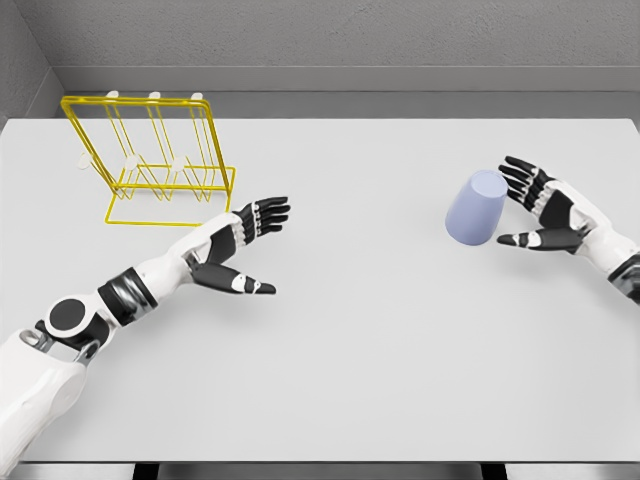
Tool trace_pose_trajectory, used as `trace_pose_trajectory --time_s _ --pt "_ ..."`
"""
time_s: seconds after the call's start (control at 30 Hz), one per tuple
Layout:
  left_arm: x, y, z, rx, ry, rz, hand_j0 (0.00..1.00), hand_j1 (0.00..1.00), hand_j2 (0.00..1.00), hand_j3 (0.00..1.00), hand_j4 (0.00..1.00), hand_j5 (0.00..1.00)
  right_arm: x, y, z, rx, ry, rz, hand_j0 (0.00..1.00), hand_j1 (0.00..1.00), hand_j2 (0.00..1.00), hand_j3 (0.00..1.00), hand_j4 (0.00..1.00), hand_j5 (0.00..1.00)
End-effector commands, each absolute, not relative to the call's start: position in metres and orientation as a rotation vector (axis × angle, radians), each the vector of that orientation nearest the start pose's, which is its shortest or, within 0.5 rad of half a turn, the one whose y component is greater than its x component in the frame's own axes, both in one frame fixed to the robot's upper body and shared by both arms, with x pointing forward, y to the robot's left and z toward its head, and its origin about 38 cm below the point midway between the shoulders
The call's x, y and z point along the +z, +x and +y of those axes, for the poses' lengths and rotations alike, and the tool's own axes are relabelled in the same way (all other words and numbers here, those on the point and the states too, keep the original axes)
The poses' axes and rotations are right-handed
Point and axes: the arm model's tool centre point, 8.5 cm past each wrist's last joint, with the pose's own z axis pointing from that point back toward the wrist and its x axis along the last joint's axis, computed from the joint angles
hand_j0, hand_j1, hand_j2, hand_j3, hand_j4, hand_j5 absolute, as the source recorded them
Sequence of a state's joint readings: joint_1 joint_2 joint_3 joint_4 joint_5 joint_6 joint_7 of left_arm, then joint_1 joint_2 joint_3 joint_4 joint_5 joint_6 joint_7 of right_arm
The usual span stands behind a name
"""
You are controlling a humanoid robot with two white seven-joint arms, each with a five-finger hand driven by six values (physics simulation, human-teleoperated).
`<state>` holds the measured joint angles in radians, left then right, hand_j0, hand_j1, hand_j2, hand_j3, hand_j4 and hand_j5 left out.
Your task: Place the cup on the cup holder with both arms
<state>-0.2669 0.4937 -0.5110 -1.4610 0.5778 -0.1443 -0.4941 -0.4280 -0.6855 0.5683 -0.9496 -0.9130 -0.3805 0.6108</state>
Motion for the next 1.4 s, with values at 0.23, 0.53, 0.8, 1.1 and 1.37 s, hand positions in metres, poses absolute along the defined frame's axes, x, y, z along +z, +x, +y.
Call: trace_pose_trajectory --time_s 0.23,0.53,0.8,1.1,1.37 --pt "0.095 0.388 0.221 -0.732 -0.641 -1.479 1.0 1.0 1.0 1.0 1.0 1.0 0.083 0.431 -0.39 0.474 0.417 -1.518 1.0 1.0 1.0 1.0 1.0 1.0" --pt "0.091 0.39 0.223 -0.716 -0.637 -1.473 1.0 1.0 1.0 1.0 1.0 1.0 0.077 0.435 -0.373 0.484 0.442 -1.518 1.0 1.0 1.0 1.0 1.0 1.0" --pt "0.086 0.391 0.221 -0.7 -0.641 -1.481 1.0 1.0 1.0 1.0 1.0 1.0 0.076 0.439 -0.367 0.496 0.439 -1.517 1.0 1.0 1.0 1.0 1.0 1.0" --pt "0.084 0.39 0.218 -0.693 -0.647 -1.497 1.0 1.0 1.0 1.0 1.0 1.0 0.074 0.447 -0.363 0.497 0.426 -1.512 1.0 1.0 1.0 1.0 1.0 1.0" --pt "0.084 0.391 0.22 -0.692 -0.643 -1.497 1.0 1.0 1.0 1.0 1.0 1.0 0.069 0.446 -0.364 0.484 0.423 -1.502 0.88 0.88 0.88 0.88 0.88 0.88"
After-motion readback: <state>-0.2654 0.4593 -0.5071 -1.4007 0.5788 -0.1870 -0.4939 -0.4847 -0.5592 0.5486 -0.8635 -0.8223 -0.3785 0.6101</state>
